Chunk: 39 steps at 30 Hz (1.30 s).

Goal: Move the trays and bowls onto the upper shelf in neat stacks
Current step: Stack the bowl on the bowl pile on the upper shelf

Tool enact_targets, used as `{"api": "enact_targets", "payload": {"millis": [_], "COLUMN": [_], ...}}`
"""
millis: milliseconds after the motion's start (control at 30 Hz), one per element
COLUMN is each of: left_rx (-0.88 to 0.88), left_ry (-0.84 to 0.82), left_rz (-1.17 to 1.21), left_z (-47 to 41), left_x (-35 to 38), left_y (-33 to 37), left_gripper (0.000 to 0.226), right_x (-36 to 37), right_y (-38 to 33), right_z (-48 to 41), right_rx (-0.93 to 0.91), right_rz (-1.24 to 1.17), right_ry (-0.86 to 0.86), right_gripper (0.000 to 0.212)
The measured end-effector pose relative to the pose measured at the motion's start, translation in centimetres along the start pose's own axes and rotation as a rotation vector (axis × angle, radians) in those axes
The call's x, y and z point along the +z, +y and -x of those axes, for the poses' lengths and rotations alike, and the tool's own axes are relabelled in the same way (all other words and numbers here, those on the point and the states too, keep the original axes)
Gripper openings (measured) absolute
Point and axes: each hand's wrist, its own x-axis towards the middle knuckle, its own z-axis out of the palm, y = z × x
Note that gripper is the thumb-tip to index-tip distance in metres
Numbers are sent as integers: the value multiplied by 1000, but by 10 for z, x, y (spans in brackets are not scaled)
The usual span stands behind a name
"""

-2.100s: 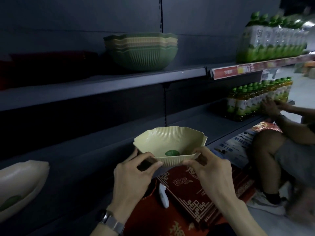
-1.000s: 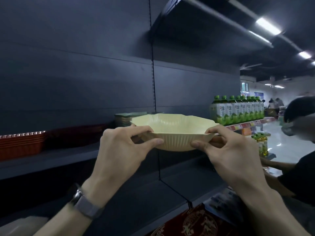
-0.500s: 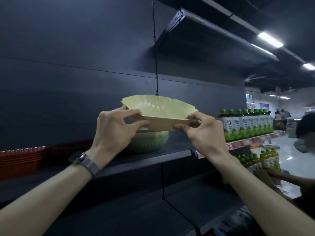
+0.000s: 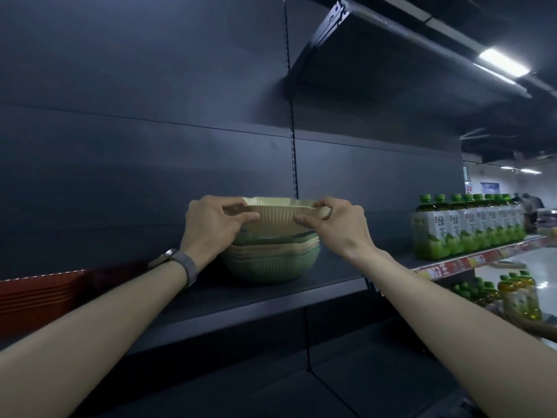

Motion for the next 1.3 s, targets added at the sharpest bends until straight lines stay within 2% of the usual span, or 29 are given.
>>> {"api": "enact_targets", "payload": {"millis": [167,400,633,833,1067,1200,1300], "left_rx": [-104,-175,-184,-192,-214,-243,-250], "left_ry": [-18,-68,-145,-214,-237,-282,-302], "left_rz": [4,-28,-68,-130,-114,-134,-143], "left_z": [-15,-32,-23,-6,5,7,7], "left_x": [8,8,16,30,28,27,22], "left_y": [-20,-29,-40,-55,-57,-54,-49], "left_gripper": [37,40,41,35,24,37,43], "right_x": [17,22,34,50,55,55,51], "right_y": [3,0,3,20,30,29,21], "right_z": [-19,-40,-29,-16,-6,0,4], "right_rx": [-15,-22,12,86,96,99,65], "right_rz": [93,244,237,241,217,232,294], "right_ry": [-32,-107,-160,-231,-225,-247,-201], "right_gripper": [66,66,64,54,45,50,49]}}
